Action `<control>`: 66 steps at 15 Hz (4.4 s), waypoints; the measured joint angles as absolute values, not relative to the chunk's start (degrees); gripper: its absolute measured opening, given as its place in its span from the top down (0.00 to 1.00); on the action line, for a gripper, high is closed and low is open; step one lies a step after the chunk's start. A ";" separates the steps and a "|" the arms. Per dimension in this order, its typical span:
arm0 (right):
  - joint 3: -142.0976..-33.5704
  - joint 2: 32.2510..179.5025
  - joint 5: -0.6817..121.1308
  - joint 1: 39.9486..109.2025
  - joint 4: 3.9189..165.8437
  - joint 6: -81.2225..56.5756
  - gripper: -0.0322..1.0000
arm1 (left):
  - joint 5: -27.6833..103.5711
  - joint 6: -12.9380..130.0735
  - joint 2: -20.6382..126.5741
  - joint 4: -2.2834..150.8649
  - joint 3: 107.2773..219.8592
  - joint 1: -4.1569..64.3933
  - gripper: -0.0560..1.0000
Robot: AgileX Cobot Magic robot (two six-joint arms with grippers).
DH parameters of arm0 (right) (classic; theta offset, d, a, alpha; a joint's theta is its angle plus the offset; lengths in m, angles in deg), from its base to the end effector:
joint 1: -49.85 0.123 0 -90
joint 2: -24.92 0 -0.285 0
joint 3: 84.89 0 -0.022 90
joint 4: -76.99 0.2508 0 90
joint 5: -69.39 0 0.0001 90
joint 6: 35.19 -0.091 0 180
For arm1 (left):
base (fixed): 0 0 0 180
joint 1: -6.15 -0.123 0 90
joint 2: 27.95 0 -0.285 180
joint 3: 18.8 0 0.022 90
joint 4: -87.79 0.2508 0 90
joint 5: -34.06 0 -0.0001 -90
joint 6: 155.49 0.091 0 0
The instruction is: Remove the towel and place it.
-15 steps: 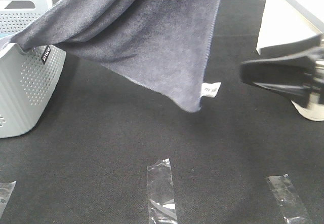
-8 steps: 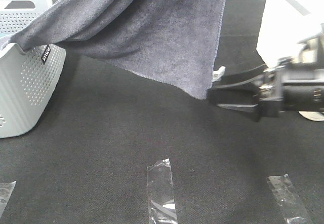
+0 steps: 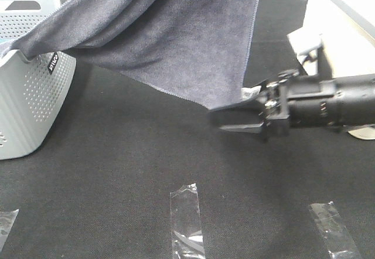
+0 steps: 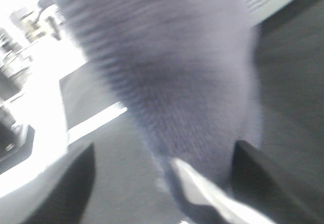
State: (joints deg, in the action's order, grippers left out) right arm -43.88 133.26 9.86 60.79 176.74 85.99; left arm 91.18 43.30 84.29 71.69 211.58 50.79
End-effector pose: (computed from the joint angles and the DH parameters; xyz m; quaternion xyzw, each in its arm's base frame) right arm 0.2518 0.1274 0.1561 -0.3514 0.7466 0.4415 0.3523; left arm 0.2674 -0.2939 0.4829 0.4435 0.7287 -0.2488 0.4587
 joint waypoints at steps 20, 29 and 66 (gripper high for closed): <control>-102.90 123.58 12.50 61.19 84.61 -32.09 0.97 | 74.11 22.68 89.68 100.28 211.52 36.24 0.95; -146.21 143.23 27.51 61.30 76.99 -27.74 0.97 | 23.80 19.30 97.18 100.74 211.46 27.35 0.95; -57.58 94.70 -0.40 61.36 94.69 -29.86 0.97 | 103.16 0.44 64.64 84.41 151.59 58.64 0.95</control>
State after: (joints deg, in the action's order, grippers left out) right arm -57.58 94.70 -0.40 61.36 94.69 -29.86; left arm 103.16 0.44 64.64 84.41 151.59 58.64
